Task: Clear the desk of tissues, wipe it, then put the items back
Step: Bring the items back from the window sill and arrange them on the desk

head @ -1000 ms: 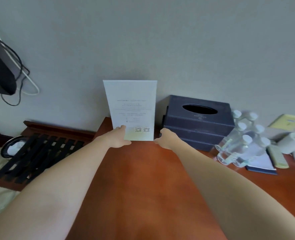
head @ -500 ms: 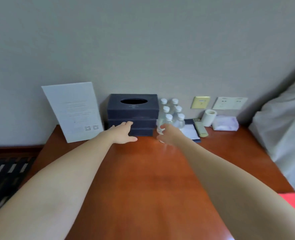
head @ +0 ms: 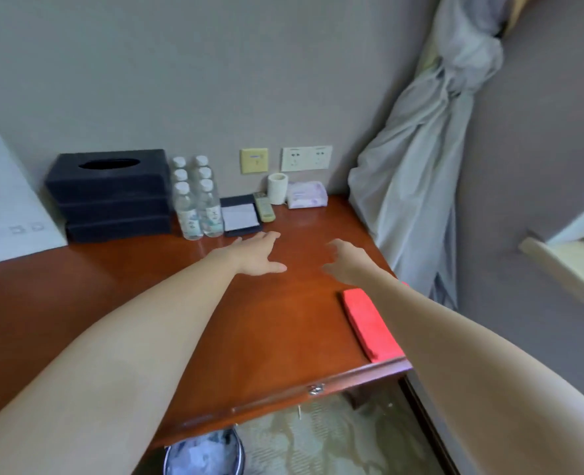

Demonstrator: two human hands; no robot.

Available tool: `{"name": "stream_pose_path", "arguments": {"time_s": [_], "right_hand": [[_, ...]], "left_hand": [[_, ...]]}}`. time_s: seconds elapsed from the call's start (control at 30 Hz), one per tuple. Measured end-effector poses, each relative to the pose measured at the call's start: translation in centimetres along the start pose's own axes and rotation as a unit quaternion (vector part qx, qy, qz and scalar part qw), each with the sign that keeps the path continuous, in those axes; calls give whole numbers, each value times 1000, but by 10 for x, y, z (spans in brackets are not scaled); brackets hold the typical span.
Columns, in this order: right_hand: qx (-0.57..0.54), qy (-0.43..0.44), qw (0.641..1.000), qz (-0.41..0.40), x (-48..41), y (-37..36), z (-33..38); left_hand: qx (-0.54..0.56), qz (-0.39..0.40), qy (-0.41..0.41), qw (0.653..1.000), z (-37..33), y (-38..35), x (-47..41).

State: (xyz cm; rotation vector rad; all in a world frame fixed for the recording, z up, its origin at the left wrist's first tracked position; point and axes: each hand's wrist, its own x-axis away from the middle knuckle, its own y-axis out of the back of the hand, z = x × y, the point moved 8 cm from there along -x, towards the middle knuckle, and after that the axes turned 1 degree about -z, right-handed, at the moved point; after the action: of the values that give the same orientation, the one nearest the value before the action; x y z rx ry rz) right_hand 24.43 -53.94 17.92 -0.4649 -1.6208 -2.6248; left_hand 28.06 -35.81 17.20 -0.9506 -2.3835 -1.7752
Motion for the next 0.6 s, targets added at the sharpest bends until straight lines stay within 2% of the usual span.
{"name": "stream_pose_path", "arguments": {"time_s": [0.2, 0.37, 0.6], "right_hand": [[-25, -74, 997, -20, 27, 26, -110], [-35, -123, 992, -16, 35, 26, -180], [-48, -197, 979, 12, 13, -8, -242]], "left_hand": [[-18, 64, -29, 997, -82, -53, -35], [-45, 77, -78, 993, -147, -75, -65], [-49, 130, -85, 987, -166, -129, -127]]}}
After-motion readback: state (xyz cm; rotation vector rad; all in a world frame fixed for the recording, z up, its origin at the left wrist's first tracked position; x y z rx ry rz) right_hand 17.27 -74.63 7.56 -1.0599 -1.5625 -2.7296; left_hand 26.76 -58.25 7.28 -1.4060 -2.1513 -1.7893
